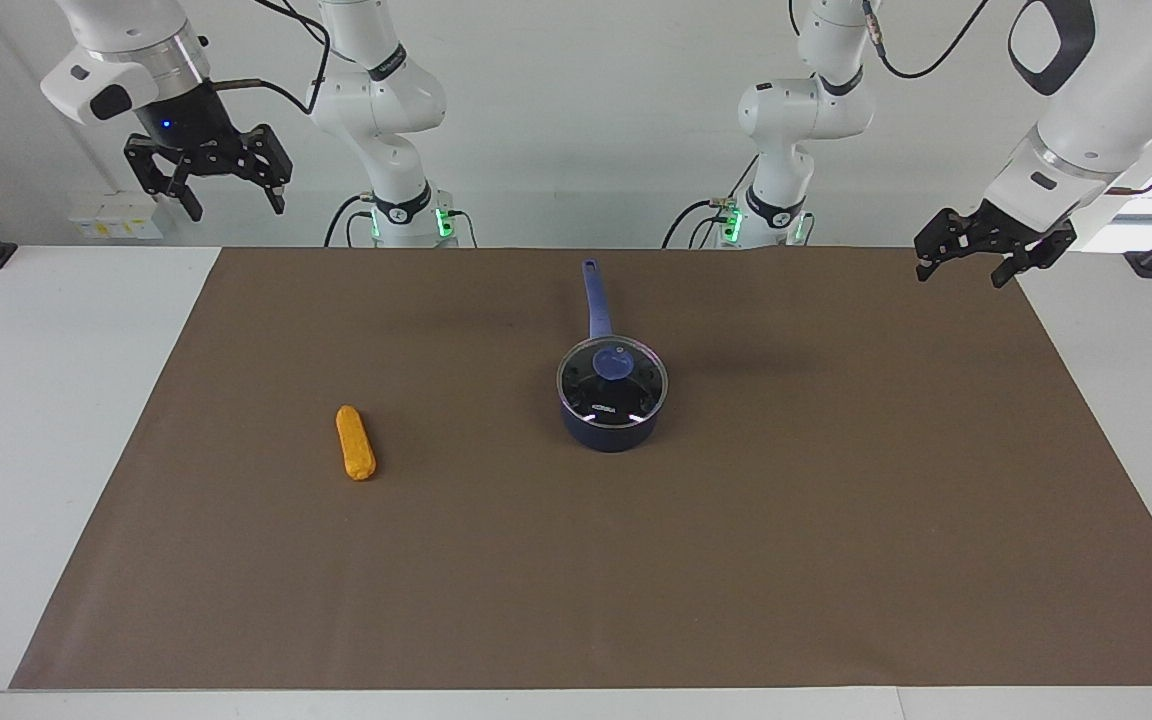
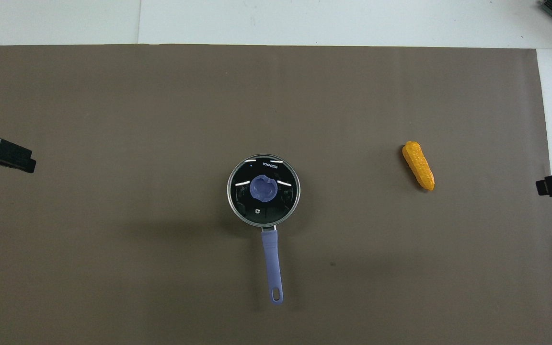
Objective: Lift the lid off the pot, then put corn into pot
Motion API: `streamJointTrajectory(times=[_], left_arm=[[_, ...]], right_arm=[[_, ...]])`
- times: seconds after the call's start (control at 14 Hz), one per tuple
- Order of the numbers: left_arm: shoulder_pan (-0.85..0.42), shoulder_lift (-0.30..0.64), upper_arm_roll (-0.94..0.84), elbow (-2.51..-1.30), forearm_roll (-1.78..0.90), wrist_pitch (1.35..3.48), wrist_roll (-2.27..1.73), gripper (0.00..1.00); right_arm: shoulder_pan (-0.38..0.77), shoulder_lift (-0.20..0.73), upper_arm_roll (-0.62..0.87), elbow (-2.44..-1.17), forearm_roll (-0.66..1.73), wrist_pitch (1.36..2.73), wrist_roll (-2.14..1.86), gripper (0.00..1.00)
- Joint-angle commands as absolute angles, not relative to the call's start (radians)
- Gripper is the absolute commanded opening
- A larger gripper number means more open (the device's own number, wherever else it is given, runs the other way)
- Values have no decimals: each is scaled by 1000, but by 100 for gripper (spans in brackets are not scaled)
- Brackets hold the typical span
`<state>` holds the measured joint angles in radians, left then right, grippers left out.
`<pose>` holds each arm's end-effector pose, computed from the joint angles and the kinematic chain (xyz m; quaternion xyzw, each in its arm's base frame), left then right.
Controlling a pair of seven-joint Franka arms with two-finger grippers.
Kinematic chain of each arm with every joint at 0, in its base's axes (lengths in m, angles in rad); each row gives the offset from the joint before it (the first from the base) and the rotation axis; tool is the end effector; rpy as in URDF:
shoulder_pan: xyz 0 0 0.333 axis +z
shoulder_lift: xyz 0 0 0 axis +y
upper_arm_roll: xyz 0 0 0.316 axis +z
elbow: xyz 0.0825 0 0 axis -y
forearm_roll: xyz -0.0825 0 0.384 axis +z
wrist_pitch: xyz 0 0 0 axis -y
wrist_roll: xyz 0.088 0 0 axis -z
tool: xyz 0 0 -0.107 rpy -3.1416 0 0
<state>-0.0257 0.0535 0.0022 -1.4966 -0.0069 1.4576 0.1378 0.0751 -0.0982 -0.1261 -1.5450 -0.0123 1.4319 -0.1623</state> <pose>0.5591 -0.0140 0.6199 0.9957 -0.0807 -0.0460 0.0060 0.5077 -0.0313 0.6762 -0.9984 -0.0552 0.0078 0.0009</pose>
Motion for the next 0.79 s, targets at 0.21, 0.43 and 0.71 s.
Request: streamJointTrajectory(times=[0.21, 0.43, 0.71], left_arm=[[-26, 31, -3, -1516, -2, 1440, 130, 100], [-25, 31, -5, -1516, -2, 1440, 129, 100], [-37, 31, -6, -1517, -2, 1440, 126, 100]], right_arm=[[61, -123, -121, -1577, -5, 1451, -184, 100], [61, -123, -121, -1577, -5, 1451, -184, 100], [61, -123, -121, -1577, -5, 1450, -184, 100]])
